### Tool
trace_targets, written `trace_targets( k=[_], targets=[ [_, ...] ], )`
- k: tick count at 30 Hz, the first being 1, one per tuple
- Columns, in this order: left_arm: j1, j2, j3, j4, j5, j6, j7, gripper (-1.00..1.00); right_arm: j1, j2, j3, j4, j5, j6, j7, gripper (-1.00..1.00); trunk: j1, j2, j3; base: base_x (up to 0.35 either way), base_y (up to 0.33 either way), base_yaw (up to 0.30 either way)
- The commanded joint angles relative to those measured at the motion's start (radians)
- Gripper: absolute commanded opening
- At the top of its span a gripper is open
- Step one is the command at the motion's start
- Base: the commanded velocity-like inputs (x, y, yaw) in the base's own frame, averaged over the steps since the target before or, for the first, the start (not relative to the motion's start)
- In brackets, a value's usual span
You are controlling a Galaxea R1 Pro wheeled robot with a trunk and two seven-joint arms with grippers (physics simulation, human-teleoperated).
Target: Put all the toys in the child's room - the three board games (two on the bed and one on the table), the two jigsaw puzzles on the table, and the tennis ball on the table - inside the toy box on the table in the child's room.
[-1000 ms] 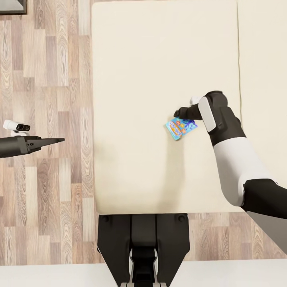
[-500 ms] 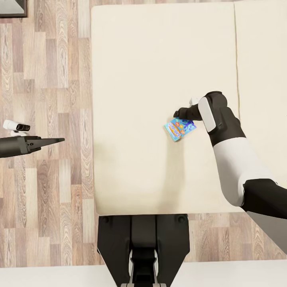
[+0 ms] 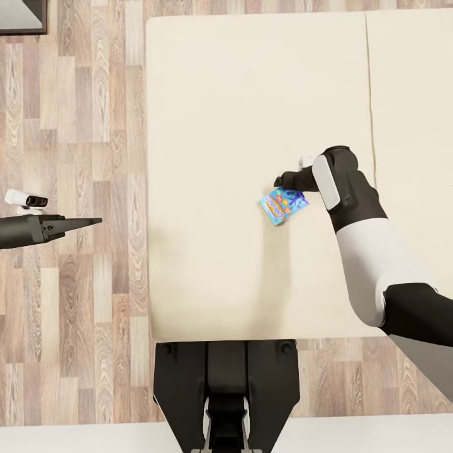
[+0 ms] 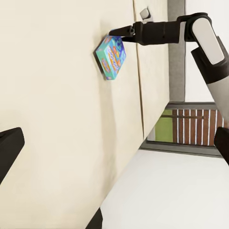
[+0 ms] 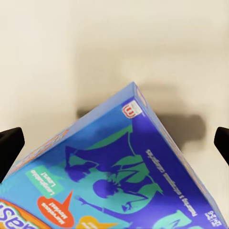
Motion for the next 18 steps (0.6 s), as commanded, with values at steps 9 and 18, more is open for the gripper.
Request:
trace_targets(
  k=[9,18],
  targets=[
    [0.0,0.0,0.0,0.0,-0.001,0.011,-0.004,1.0,0.001,0.0,0.003,0.006,-0.01,0.003,-0.01,1.0,0.001,-0.002,-0.001,0.0,0.0,0.0],
    [0.0,0.0,0.0,0.0,-0.001,0.011,-0.004,1.0,0.002,-0.001,0.003,0.007,-0.014,0.003,-0.01,1.0,0.001,-0.002,-0.001,0.0,0.0,0.0]
  ],
)
